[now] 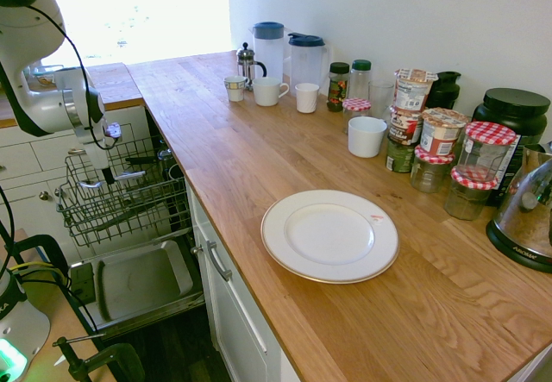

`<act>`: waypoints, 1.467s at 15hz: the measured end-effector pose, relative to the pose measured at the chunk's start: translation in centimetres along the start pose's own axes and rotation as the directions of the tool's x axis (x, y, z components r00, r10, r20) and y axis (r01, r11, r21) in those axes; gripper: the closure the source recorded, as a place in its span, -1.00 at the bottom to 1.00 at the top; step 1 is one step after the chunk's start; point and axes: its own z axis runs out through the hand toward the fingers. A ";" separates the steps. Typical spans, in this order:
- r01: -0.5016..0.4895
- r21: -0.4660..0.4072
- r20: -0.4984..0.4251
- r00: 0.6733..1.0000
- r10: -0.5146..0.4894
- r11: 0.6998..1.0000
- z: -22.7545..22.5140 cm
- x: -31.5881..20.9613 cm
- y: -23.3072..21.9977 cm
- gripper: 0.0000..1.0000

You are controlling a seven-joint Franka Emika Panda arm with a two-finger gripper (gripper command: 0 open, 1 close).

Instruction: Put the spoon in the dishwasher

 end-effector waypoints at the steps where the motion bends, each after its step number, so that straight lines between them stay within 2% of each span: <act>1: -0.003 -0.008 0.009 1.000 0.003 1.000 1.3 0.0 -0.1 1.00; 4: -0.007 -0.025 0.033 0.999 0.008 1.000 3.8 0.3 -0.1 1.00; 5: -0.006 -0.029 0.035 0.999 0.007 1.000 4.3 0.5 -0.1 -1.00; 17: 0.026 -0.020 0.039 0.999 -0.025 0.999 4.5 -0.5 0.2 -1.00; 19: 0.035 0.008 0.031 0.999 -0.035 0.999 1.9 -1.7 1.1 -1.00; 22: 0.016 0.051 -0.023 1.000 -0.014 0.999 -5.2 -3.6 2.5 -1.00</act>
